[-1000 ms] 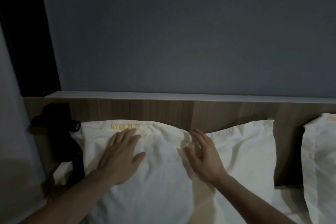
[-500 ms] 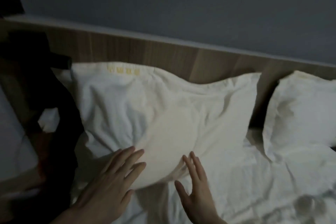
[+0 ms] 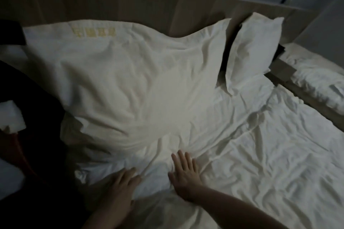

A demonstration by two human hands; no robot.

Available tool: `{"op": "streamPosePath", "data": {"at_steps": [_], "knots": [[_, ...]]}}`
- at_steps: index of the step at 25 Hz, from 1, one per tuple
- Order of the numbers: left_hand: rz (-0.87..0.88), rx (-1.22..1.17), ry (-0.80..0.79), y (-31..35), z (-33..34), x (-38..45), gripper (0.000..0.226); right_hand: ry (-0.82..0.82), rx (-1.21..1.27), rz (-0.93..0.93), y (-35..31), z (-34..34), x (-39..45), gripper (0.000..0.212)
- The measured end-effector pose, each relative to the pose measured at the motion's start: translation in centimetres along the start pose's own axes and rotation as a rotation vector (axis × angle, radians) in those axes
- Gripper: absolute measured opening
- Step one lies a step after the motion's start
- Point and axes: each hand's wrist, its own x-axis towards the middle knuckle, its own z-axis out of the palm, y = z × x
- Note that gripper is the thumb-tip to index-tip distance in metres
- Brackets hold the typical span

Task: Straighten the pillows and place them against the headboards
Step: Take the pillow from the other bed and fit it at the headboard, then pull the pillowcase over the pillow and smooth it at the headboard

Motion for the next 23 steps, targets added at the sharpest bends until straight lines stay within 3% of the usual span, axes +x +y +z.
{"op": "streamPosePath", "data": {"at_steps": [2,6,9,14,18,23], "knots": [[0.009,-0.016,-0.042,0.1,-1.5,-1.0,0.072,-0.173,0.054,0.087,-1.6,-2.5,-0.2,0.077],[0.064,-0.087,-0.027,2.9,-8.3,-5.5,0.035,-0.376,0.477,0.134,-4.7,-9.9,-4.7,0.063],[0.089,-0.085,-0.019,8.3,-17.0,-10.3,0.039,-0.174,0.676,0.165,-5.3,-16.7,-12.5,0.048],[0.056,-0.274,0.003,17.5,-27.5,-18.4,0.055,0.138,1.045,0.256,-6.1,-26.9,-28.2,0.033],[0.183,-0.34,-0.009,23.0,-30.5,-26.0,0.032,0.268,1.225,0.322,-8.1,-32.0,-41.7,0.032],[0.317,-0.478,-0.048,28.5,-30.8,-32.9,0.034,0.421,1.348,0.463,-9.5,-33.1,-56.4,0.03]]}}
